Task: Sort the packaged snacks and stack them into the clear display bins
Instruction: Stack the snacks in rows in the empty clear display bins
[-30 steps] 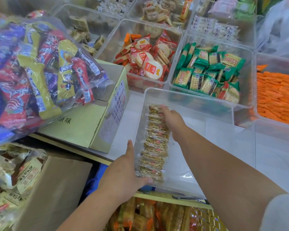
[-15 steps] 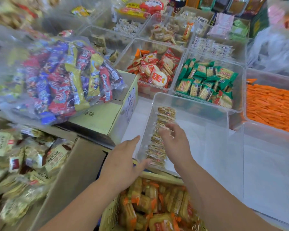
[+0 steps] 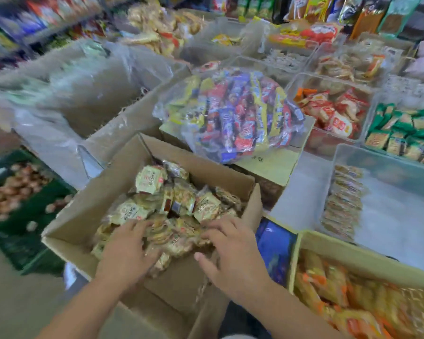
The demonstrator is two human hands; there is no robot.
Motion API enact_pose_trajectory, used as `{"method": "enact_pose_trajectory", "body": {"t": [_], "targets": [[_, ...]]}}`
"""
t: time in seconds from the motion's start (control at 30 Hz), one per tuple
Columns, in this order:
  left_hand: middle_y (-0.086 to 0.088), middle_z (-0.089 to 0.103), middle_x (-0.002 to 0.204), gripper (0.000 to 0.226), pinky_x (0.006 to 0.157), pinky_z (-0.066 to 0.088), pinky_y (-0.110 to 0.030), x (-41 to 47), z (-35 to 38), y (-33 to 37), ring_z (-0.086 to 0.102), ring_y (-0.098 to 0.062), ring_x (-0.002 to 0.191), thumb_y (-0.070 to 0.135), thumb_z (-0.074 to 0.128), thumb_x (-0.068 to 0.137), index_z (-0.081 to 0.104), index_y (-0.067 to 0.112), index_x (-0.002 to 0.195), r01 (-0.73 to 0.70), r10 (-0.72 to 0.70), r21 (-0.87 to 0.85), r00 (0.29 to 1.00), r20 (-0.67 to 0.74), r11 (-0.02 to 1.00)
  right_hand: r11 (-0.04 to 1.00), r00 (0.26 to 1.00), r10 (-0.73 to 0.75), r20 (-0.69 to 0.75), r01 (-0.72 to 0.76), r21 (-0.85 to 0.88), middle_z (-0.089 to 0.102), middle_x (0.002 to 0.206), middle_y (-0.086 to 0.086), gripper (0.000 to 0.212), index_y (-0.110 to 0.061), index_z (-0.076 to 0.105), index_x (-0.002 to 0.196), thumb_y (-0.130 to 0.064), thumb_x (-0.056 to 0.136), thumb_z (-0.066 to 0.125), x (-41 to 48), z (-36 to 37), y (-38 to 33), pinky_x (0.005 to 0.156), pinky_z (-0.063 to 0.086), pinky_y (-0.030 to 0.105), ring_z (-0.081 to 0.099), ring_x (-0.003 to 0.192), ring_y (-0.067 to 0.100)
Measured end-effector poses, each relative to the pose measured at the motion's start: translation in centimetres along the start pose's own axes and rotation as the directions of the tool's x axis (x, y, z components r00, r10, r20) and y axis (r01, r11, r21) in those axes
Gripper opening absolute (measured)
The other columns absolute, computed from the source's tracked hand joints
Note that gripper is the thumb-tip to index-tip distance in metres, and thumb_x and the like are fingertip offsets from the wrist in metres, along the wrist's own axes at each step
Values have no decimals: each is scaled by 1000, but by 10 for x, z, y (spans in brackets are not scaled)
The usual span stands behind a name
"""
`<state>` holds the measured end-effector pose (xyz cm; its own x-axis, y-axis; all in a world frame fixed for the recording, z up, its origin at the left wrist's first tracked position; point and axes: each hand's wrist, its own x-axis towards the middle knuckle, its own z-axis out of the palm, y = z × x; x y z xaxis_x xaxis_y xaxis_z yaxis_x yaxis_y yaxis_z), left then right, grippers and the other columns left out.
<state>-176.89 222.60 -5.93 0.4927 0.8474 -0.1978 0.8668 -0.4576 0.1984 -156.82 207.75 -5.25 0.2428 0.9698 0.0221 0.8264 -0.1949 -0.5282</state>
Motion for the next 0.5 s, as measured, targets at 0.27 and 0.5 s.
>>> {"method": "enact_pose_trajectory", "body": {"t": [0.27,0.5], "targets": [[-6,2,171,124,118,35,-45,76,-16,-115,21,-36,152,80,78,58,20,38,160,-165,108,180,952,288,970,910,968,239,73,-197,-365,66,117,-17,55,-40,68,118,-73,84,39,21,49,-38,108,34,40,52,125,17],[-13,-26,168,152,122,19,-61,107,9,-116,-6,-43,156,70,87,57,-18,30,160,-362,95,418,838,537,833,847,953,300,36,-249,-469,70,97,-16,47,-37,72,107,-68,82,47,22,54,-48,94,43,39,61,99,17]]}}
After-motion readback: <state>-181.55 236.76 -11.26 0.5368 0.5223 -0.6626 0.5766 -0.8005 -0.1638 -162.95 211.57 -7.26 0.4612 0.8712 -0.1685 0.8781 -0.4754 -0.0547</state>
